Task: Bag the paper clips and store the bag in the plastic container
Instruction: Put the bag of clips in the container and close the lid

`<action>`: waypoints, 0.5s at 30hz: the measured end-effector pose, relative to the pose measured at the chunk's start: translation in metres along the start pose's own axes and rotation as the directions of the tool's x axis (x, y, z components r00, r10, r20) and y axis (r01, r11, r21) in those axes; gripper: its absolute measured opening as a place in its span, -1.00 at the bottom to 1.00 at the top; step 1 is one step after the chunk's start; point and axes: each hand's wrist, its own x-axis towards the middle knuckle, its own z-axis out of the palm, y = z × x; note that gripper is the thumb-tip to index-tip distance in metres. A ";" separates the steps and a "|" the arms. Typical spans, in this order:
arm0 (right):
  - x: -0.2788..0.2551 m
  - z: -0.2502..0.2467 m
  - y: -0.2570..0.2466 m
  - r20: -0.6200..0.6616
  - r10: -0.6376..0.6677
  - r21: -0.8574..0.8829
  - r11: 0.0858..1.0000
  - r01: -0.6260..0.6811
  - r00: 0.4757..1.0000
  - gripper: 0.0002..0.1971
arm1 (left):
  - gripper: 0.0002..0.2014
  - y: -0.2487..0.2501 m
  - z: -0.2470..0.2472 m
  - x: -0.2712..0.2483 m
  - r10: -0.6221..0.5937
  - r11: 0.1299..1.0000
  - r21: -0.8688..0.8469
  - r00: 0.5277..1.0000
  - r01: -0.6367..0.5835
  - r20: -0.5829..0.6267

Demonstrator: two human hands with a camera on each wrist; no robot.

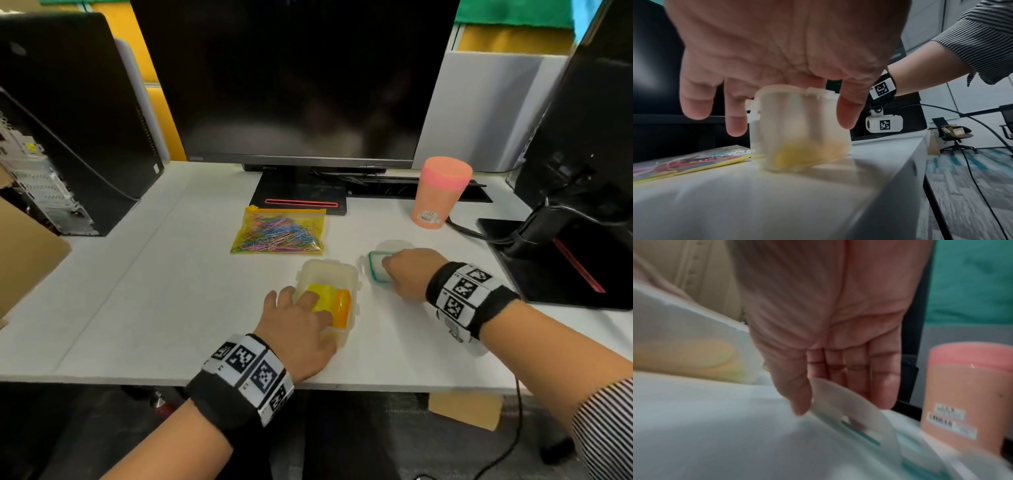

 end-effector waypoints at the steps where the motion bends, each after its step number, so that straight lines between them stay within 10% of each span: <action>1: -0.002 -0.004 -0.001 -0.038 0.023 0.000 1.000 -0.023 0.999 -0.69 | -0.57 -0.002 0.002 0.001 0.003 1.000 -0.017 1.000 -0.003 -0.007; 4: -0.014 -0.023 0.008 -0.271 0.182 0.344 0.936 -0.082 0.945 -0.77 | -0.53 -0.006 0.004 0.006 0.000 0.995 -0.098 1.000 0.000 0.001; 5: -0.020 -0.032 0.011 -0.329 0.304 0.610 0.791 -0.045 0.894 -0.83 | -0.48 -0.007 0.004 0.007 -0.010 0.992 -0.123 1.000 0.013 0.018; 7: -0.028 -0.045 0.015 -0.262 0.508 0.962 0.206 0.179 0.821 -0.84 | -0.37 -0.007 0.005 0.010 -0.030 0.985 -0.171 0.999 0.035 0.031; 10: -0.033 -0.040 -0.008 -0.037 0.246 0.867 -0.475 0.154 0.968 -0.69 | -0.26 -0.006 0.008 0.013 -0.026 0.956 -0.291 1.000 0.021 -0.013; 12: -0.028 -0.021 -0.029 0.055 0.047 0.827 -0.561 -0.020 0.997 -0.74 | -0.29 -0.007 0.011 0.014 -0.022 0.891 -0.454 0.995 -0.023 -0.093; 15: -0.019 0.003 -0.042 0.135 0.157 0.950 -0.302 -0.083 0.978 -0.69 | -0.67 -0.009 0.007 0.012 -0.060 0.717 -0.693 0.983 -0.078 -0.173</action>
